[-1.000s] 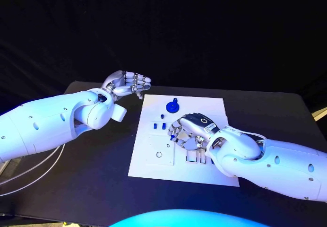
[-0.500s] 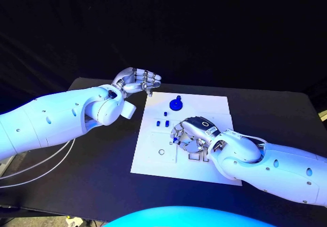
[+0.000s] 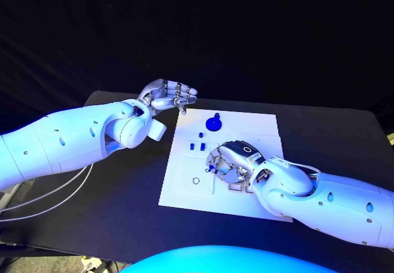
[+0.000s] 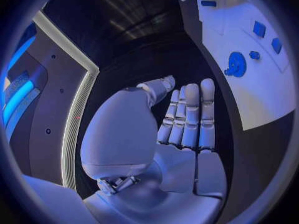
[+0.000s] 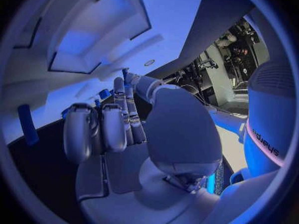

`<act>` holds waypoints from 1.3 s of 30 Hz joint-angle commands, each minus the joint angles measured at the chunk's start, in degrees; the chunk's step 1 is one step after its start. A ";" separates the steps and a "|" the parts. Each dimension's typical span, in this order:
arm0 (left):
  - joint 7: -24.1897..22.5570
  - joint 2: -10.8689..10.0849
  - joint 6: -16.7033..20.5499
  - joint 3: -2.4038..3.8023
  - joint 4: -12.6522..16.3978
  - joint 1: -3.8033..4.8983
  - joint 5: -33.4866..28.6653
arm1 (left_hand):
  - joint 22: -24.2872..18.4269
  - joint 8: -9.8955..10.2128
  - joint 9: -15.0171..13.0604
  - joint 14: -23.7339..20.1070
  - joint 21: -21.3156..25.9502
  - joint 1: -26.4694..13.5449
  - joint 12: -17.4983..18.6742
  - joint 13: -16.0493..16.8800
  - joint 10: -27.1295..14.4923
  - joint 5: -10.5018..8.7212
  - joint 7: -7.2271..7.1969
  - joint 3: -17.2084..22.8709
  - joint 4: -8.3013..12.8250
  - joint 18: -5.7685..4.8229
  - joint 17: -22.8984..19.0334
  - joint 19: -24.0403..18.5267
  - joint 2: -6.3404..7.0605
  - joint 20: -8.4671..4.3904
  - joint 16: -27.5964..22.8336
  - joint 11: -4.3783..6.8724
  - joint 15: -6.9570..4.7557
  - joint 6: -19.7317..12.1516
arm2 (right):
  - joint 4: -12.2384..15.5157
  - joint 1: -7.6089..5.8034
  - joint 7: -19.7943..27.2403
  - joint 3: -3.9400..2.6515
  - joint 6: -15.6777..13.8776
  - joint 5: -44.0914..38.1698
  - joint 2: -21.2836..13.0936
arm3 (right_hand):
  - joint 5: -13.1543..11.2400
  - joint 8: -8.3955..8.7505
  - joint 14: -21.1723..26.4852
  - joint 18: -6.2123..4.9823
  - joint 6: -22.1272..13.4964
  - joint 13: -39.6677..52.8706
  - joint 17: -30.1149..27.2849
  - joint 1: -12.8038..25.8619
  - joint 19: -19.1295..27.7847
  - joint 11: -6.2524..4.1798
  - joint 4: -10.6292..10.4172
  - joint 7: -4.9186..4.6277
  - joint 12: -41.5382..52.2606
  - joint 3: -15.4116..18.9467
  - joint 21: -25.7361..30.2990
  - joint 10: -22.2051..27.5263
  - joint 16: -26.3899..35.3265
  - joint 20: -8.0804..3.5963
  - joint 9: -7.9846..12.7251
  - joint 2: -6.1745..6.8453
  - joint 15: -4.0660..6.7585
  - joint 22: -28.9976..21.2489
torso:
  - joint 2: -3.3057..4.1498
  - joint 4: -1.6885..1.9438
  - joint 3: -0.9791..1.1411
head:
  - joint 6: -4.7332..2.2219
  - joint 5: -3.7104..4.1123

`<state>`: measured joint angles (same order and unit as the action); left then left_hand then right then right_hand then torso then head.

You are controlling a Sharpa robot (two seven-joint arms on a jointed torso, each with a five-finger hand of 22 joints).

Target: Assemble the parts on the task board

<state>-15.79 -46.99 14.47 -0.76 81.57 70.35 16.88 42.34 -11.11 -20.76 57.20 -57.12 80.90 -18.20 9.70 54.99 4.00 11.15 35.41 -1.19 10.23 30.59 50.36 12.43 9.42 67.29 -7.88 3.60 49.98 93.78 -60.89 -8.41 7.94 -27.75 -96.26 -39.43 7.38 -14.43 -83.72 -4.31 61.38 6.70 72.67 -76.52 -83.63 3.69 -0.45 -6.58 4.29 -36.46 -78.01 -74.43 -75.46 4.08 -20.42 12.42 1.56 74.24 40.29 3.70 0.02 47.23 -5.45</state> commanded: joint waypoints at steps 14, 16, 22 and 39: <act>0.23 0.09 -0.54 0.06 0.06 0.05 0.07 | -0.80 0.19 0.18 -0.45 0.81 -0.60 -0.84 -0.40 -0.48 1.22 0.40 -0.36 -0.04 0.34 -0.64 -0.05 -0.24 -0.16 -1.01 -0.21 0.22 0.65 | -0.38 0.38 -0.68 0.01 -1.14 -0.78 0.95 | 0.46 -2.39 -3.47 1.60 0.60 0.61 0.39 -0.21 -1.79 -1.23 1.44 -0.14 -0.22 -2.45 -1.12 -2.68 -0.90 -0.28 -2.14 -2.87 0.49 6.00 | -0.02 0.03 -0.06 | 0.19 -0.28; 0.28 0.08 -0.59 0.06 0.07 0.05 0.11 | -0.80 0.19 0.18 -0.45 0.81 -0.60 -0.84 -0.40 -0.48 1.22 0.40 -0.36 -0.04 0.34 -0.64 -0.05 -0.24 -0.16 -1.01 -0.21 0.22 0.65 | -0.44 0.38 -0.78 0.01 -1.06 -0.82 1.01 | 0.46 -2.39 -3.47 1.60 0.60 0.61 0.39 -0.21 -1.79 -1.23 1.44 -0.14 -0.22 -2.45 -1.12 -2.68 -0.90 -0.28 -2.14 -2.87 0.49 6.00 | -0.03 0.01 -0.07 | 0.17 -0.29; 0.39 0.05 -0.69 0.06 0.09 0.05 0.19 | -0.80 0.19 0.18 -0.45 0.81 -0.60 -0.84 -0.40 -0.48 1.22 0.40 -0.36 -0.04 0.34 -0.64 -0.05 -0.24 -0.16 -1.01 -0.21 0.22 0.65 | -0.50 0.39 -0.89 0.01 -0.32 -0.92 1.12 | 0.46 -2.39 -3.47 1.60 0.60 0.61 0.39 -0.21 -1.79 -1.23 1.44 -0.14 -0.22 -2.45 -1.12 -2.68 -0.90 -0.28 -2.14 -2.87 0.49 6.00 | -0.03 0.01 -0.04 | 0.22 -0.35; 0.70 -0.06 -1.00 0.06 0.19 0.06 0.32 | -0.85 0.16 0.16 -0.51 0.89 -0.58 -0.93 -0.40 -0.70 1.23 0.41 -0.43 -0.02 0.34 -0.73 -0.09 -0.27 -0.14 -1.05 -0.24 0.23 0.67 | -0.84 0.38 -3.41 0.09 4.06 -3.00 1.66 | 0.44 -2.39 -3.44 1.56 0.46 0.63 0.19 -0.09 -1.72 -1.17 1.57 -0.22 -0.33 -2.50 -0.99 -2.60 -0.81 -0.27 -2.24 -2.89 0.44 5.91 | -0.02 -0.03 -0.03 | 0.34 -0.27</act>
<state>-15.06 -47.09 13.68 -0.75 81.61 70.36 17.14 42.30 -11.11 -20.76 57.19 -57.12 80.90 -18.47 9.70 54.98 4.00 11.16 35.41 -1.19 10.23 30.54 50.36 12.43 9.42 66.84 -7.88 3.60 49.99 93.15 -60.73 -11.33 7.79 -24.29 -98.74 -37.79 7.39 -14.41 -83.72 -4.31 61.34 6.75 72.65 -76.52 -83.63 3.36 -0.13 -6.60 4.07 -36.78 -78.00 -74.95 -75.47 4.08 -21.40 12.41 1.56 74.24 40.25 3.66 -0.01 47.58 -5.80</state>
